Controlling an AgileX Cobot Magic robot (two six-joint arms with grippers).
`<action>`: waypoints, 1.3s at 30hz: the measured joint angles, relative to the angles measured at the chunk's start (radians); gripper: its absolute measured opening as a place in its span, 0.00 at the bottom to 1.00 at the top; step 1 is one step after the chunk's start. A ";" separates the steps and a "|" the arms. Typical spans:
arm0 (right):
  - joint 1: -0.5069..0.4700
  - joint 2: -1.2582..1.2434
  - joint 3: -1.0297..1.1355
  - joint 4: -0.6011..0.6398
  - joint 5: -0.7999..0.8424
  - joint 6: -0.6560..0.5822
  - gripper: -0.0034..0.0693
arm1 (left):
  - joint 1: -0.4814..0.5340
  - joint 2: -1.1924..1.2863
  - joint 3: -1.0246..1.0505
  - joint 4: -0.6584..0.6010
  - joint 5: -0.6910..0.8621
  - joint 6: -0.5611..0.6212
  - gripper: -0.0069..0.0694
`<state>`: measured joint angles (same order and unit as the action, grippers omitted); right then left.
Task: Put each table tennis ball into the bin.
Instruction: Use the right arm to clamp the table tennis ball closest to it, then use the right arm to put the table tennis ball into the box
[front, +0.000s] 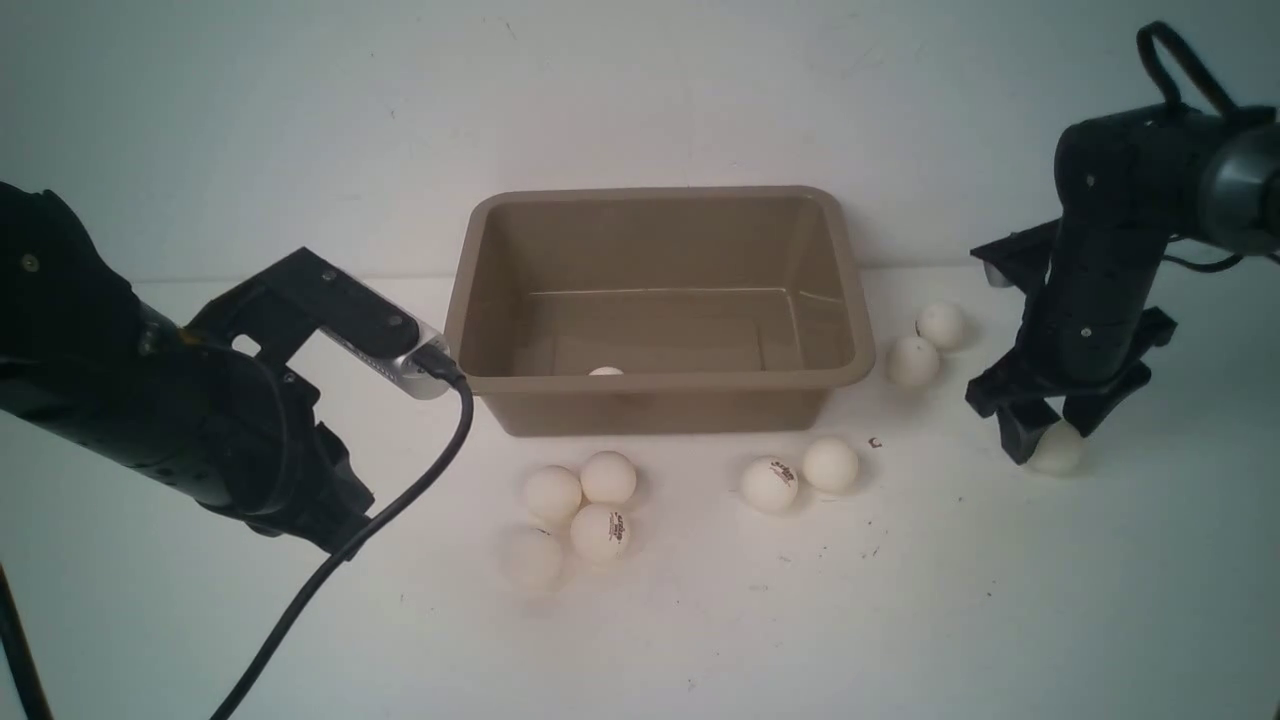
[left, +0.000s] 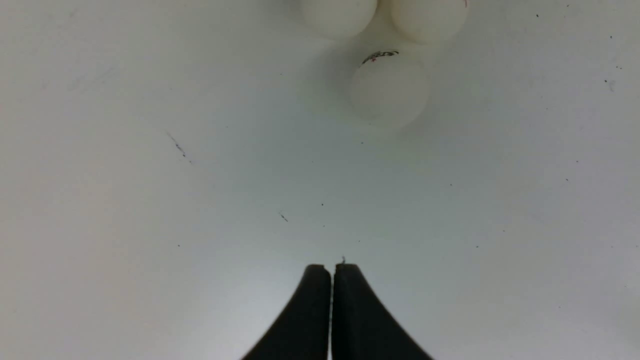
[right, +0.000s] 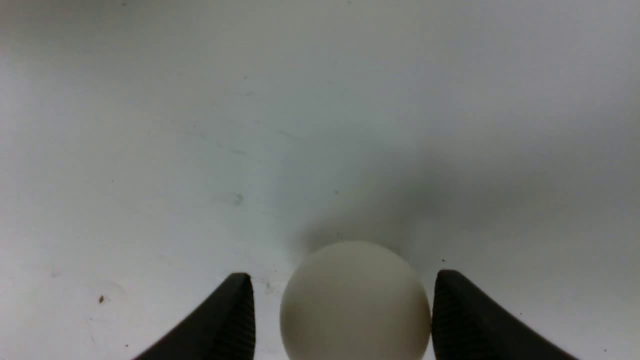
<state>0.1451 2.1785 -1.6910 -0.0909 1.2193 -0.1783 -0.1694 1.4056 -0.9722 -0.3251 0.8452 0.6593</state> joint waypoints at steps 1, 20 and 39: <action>-0.001 0.001 0.000 0.000 0.000 0.001 0.64 | 0.000 0.000 0.000 0.000 0.000 0.000 0.08; -0.007 -0.011 -0.347 0.196 0.011 -0.062 0.54 | 0.000 0.000 0.000 0.000 0.003 0.000 0.08; 0.351 0.139 -0.495 0.042 0.027 -0.129 0.58 | 0.000 0.000 0.000 0.000 0.033 0.000 0.08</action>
<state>0.4965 2.3172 -2.1860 -0.0490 1.2466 -0.3075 -0.1694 1.4056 -0.9722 -0.3251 0.8782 0.6593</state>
